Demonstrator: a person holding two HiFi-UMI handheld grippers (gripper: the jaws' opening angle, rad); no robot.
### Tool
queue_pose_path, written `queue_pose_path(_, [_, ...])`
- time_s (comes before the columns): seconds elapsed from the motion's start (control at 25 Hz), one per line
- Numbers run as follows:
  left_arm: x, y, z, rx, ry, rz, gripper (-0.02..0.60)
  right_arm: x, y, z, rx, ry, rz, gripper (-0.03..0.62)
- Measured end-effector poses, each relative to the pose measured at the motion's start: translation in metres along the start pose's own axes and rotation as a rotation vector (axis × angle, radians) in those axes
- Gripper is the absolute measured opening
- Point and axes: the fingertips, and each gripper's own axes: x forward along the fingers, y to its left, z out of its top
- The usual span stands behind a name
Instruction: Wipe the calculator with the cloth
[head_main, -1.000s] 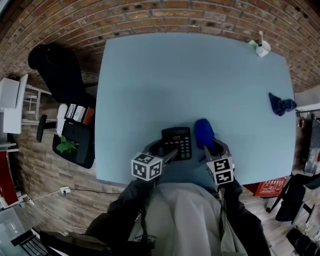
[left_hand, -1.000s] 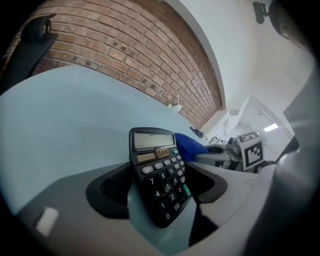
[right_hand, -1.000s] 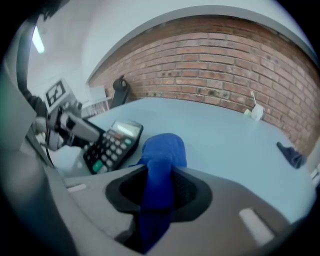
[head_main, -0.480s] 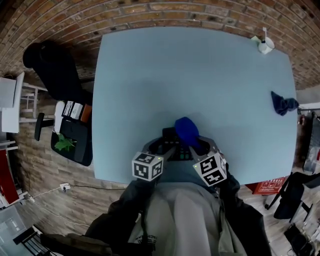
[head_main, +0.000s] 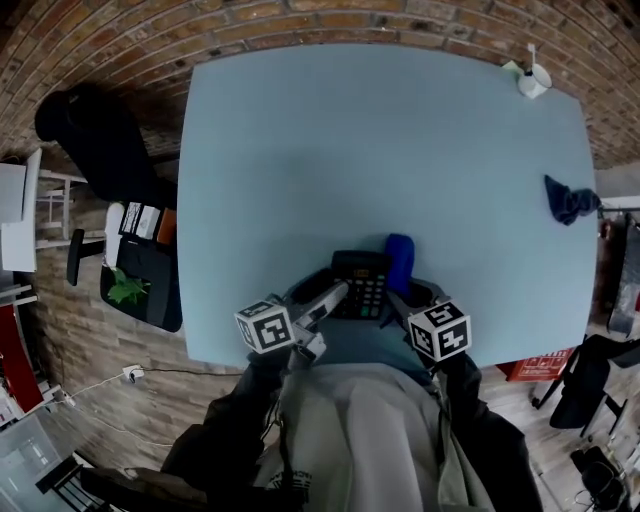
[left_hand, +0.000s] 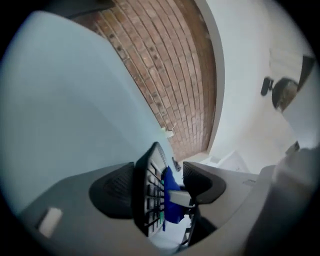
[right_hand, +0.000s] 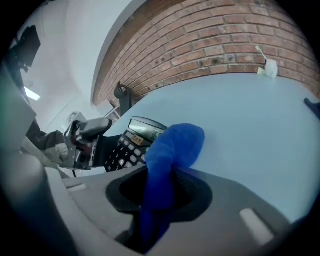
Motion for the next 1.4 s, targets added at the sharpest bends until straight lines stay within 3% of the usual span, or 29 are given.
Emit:
queue_pose_path(0.08, [-0.006, 0.0, 0.006, -0.074, -0.019, -0.081, 0.224, -0.001, -0.001, 0.001, 0.033, -0.004, 0.059, 0.107])
queue_pose_path(0.16, [-0.008, -0.008, 0.006, -0.086, 0.016, -0.171, 0.1, -0.002, -0.001, 0.001, 0.045, 0.003, 0.097, 0.109])
queue_pose_path(0.28, [-0.005, -0.022, 0.004, -0.015, 0.06, -0.237, 0.094, -0.004, -0.002, 0.0, 0.032, 0.015, 0.103, 0.109])
queue_pose_path(0.48, [0.004, -0.029, 0.007, 0.111, 0.063, -0.249, 0.095, -0.002, -0.002, 0.001, 0.016, 0.013, 0.088, 0.109])
queue_pose_path(0.56, [0.013, -0.03, -0.002, 0.114, 0.08, -0.242, 0.304, -0.001, -0.001, 0.0, -0.013, 0.012, 0.07, 0.109])
queue_pose_path(0.6, [0.017, -0.032, -0.004, 0.104, 0.078, -0.234, 0.344, -0.001, 0.0, 0.0, -0.024, 0.009, 0.061, 0.11])
queue_pose_path(0.68, [0.021, -0.028, -0.003, 0.074, 0.054, -0.208, 0.193, -0.001, 0.0, 0.0, -0.022, -0.003, 0.053, 0.109])
queue_pose_path(0.72, [0.022, -0.024, -0.001, 0.053, 0.041, -0.194, 0.141, -0.001, 0.0, 0.0, -0.02, -0.007, 0.052, 0.109])
queue_pose_path(0.76, [0.023, -0.021, 0.0, 0.032, 0.03, -0.184, 0.132, -0.001, 0.0, 0.001, -0.028, -0.008, 0.046, 0.109])
queue_pose_path(0.84, [0.026, -0.017, 0.001, 0.014, 0.012, -0.179, 0.132, -0.001, 0.0, 0.001, -0.097, 0.005, 0.007, 0.109])
queue_pose_path(0.96, [0.024, -0.016, 0.011, 0.029, -0.042, -0.158, 0.118, -0.004, 0.018, -0.002, -0.331, 0.092, -0.025, 0.107])
queue_pose_path(1.08, [0.018, -0.025, 0.024, 0.029, -0.14, -0.162, 0.112, -0.016, 0.082, 0.001, -0.554, 0.167, 0.129, 0.106])
queue_pose_path(1.16, [0.021, -0.039, 0.026, -0.002, -0.172, -0.207, 0.109, -0.022, 0.123, 0.012, -0.606, 0.136, 0.216, 0.106])
queue_pose_path(1.24, [0.02, -0.052, 0.031, -0.037, -0.225, -0.243, 0.109, -0.025, 0.134, 0.026, -0.571, 0.094, 0.231, 0.104])
queue_pose_path(1.4, [-0.001, -0.06, 0.055, -0.131, -0.367, -0.285, 0.11, -0.057, 0.1, 0.07, -0.294, -0.079, 0.17, 0.103])
